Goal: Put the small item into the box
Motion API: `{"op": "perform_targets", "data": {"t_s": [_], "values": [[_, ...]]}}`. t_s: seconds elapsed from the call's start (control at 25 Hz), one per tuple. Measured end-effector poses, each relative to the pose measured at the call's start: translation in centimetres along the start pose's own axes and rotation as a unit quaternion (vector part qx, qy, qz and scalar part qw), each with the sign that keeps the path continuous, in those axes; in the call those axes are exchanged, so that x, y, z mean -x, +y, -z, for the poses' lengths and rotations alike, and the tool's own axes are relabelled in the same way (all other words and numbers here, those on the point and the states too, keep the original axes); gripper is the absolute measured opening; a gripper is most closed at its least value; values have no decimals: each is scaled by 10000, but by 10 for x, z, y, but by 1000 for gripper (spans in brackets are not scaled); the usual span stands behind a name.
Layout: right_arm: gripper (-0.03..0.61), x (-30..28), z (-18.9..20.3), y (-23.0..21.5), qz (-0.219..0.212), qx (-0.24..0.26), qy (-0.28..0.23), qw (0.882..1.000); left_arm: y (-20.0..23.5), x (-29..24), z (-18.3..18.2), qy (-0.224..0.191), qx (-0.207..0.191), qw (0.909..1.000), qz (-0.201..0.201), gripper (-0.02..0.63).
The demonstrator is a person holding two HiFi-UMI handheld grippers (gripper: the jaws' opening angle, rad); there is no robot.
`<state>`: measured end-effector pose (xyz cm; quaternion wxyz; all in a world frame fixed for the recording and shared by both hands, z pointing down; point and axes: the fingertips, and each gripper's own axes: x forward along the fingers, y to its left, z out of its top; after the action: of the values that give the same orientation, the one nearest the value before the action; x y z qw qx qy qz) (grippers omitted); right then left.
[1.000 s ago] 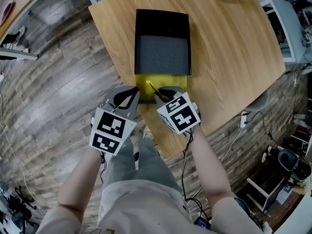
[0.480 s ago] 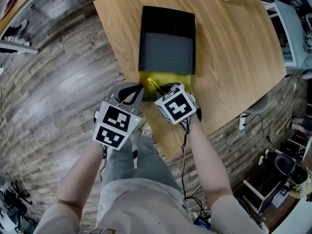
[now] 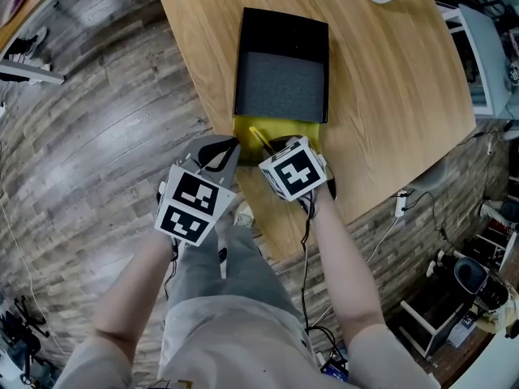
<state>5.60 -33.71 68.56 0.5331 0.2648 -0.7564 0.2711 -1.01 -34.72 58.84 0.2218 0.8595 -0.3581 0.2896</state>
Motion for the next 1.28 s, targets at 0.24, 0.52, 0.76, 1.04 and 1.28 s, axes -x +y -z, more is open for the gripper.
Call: {"op": "perform_targets", "data": {"t_s": [0.24, 0.52, 0.76, 1.04, 1.28], "values": [[52, 0, 0, 2, 41, 28, -63, 10000, -5, 6, 4, -10, 15, 10000, 55, 3], [66, 2, 0, 3, 73, -9, -178, 9998, -18, 15, 5, -76, -10, 9999, 130, 3], [72, 7, 0, 4, 117, -167, -364, 9991, -20, 31, 4, -146, -60, 9999, 56, 3], [43, 57, -16, 13, 155, -710, -1156, 9906, -22, 66, -12, -364, -141, 9992, -99, 3], [17, 121, -22, 21, 514, -825, -1746, 9798, -30, 102, -36, -660, -186, 9972, -306, 3]]}}
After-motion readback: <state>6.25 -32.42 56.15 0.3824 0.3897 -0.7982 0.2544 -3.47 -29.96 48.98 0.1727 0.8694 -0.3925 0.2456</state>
